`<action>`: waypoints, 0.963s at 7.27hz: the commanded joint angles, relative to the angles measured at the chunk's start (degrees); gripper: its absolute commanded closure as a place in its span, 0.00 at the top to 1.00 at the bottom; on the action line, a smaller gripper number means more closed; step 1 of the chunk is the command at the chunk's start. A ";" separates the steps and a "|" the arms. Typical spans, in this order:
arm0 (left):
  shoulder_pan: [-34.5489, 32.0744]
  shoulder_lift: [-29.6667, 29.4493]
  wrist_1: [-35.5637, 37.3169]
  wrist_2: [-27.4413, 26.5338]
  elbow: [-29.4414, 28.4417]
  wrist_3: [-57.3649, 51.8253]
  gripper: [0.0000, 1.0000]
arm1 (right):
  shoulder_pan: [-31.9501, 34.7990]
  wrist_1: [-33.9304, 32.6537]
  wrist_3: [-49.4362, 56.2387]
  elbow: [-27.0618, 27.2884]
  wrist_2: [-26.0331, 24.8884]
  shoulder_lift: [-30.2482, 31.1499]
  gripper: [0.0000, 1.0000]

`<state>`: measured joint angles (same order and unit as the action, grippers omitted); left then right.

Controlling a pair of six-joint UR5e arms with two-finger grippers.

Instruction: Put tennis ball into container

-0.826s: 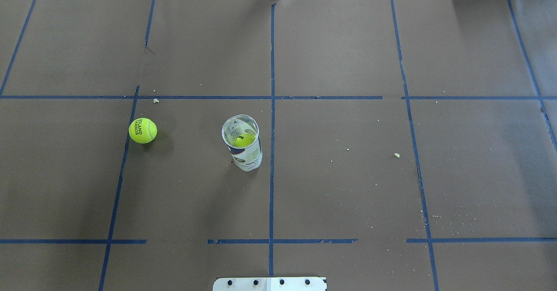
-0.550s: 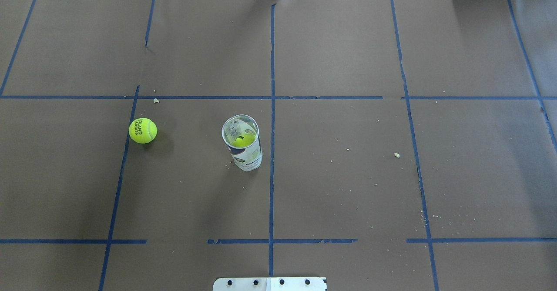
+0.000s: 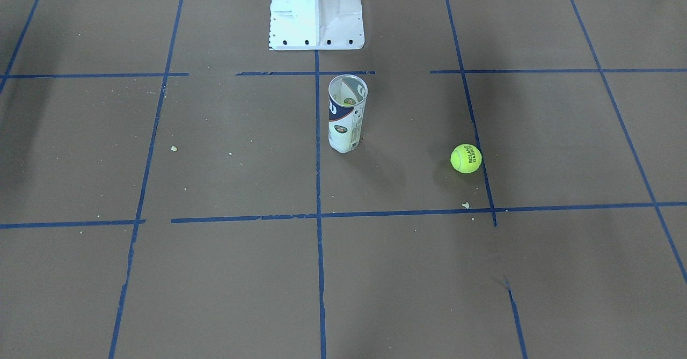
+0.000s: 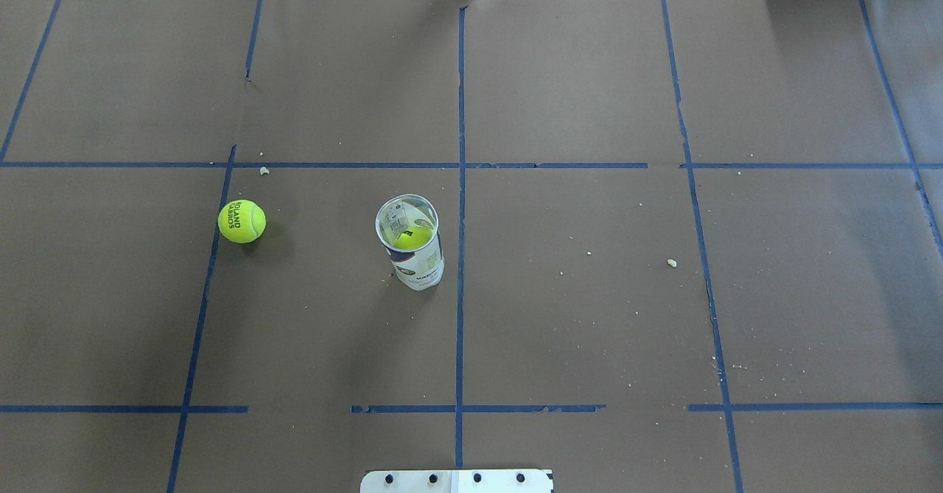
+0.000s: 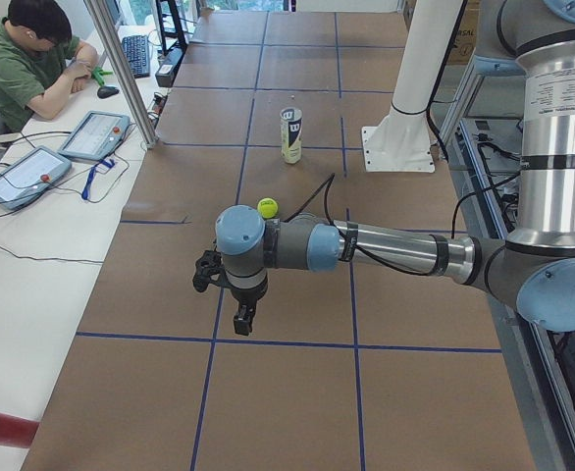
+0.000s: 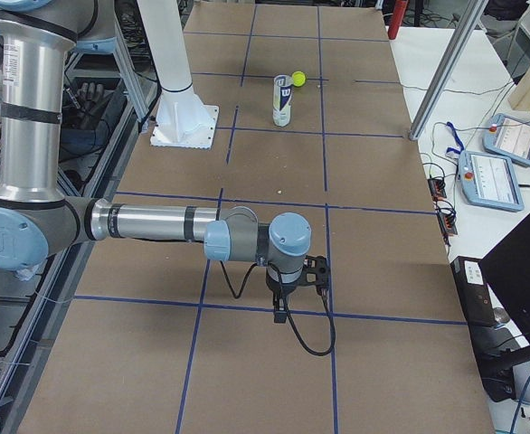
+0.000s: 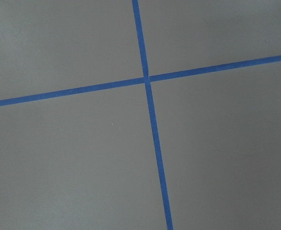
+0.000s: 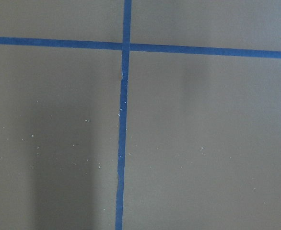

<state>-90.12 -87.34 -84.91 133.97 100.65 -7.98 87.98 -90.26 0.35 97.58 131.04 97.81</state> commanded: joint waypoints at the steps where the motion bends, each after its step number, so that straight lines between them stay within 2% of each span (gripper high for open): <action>1: 0.03 -3.86 -0.60 -1.68 -0.28 0.25 1.00 | 0.00 0.00 0.00 -0.02 0.00 0.01 1.00; 2: -0.15 -5.63 -0.69 -1.78 0.33 0.25 1.00 | 0.00 0.00 0.00 -0.02 0.00 -0.08 1.00; 5: -0.06 -6.18 -4.02 -1.25 0.51 -0.10 1.00 | 0.00 0.00 0.00 -0.02 0.00 0.01 1.00; 6: 0.46 -7.22 -7.25 -1.34 1.12 5.21 1.00 | 0.00 -0.09 0.00 -0.02 0.00 0.01 1.00; 7: 3.95 -7.41 -13.11 -1.34 1.74 15.61 1.00 | 0.00 0.00 0.00 -0.02 0.00 0.01 1.00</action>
<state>-88.99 -94.23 -92.37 132.64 101.67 -1.98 87.98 -90.30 0.35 97.56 131.04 97.82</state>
